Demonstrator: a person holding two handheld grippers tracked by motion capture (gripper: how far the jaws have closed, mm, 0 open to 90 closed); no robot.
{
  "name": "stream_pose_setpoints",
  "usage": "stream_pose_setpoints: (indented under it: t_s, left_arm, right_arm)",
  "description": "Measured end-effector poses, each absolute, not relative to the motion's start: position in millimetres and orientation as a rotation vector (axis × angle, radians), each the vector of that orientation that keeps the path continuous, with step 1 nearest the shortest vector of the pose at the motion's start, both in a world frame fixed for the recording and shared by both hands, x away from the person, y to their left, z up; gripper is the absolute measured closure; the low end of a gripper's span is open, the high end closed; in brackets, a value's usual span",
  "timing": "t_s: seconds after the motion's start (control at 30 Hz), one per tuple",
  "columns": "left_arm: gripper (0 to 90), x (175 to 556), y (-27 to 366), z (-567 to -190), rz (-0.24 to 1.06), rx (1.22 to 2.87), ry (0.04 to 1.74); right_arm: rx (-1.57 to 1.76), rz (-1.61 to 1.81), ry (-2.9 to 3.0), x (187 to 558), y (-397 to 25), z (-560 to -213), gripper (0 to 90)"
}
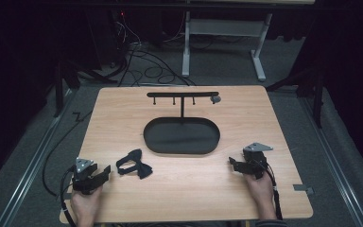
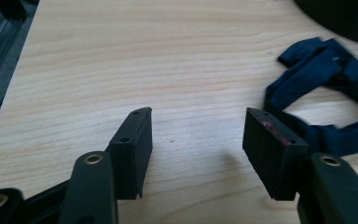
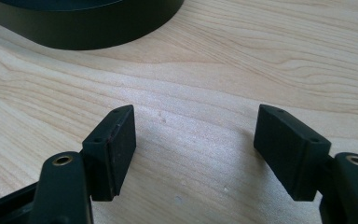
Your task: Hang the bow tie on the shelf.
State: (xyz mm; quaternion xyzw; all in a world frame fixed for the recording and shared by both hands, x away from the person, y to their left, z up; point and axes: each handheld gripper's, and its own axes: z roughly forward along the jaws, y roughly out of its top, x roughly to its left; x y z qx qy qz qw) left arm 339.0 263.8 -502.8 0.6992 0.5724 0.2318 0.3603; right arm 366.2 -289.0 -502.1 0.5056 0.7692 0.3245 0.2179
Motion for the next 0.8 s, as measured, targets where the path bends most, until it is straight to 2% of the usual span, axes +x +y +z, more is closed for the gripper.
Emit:
stream_pose_setpoints:
  t_s: [0.23, 0.5, 0.8]
  left_arm:
    - [44.0, 326.7, 250.9, -485.1, 0.586, 1.802, 1.38]
    - [45.4, 322.5, 233.9, -483.6, 0.543, 1.845, 1.32]
    - [56.6, 326.7, 225.0, -496.4, 0.505, 1.877, 1.309]
  right_arm:
    - [1.4, 0.899, 2.13, 366.2, -289.0, -502.1, 30.9]
    - [1.399, 0.899, 2.13, 366.2, -289.1, -502.1, 30.9]
    - [1.402, 0.899, 2.129, 366.2, -289.0, -502.1, 30.9]
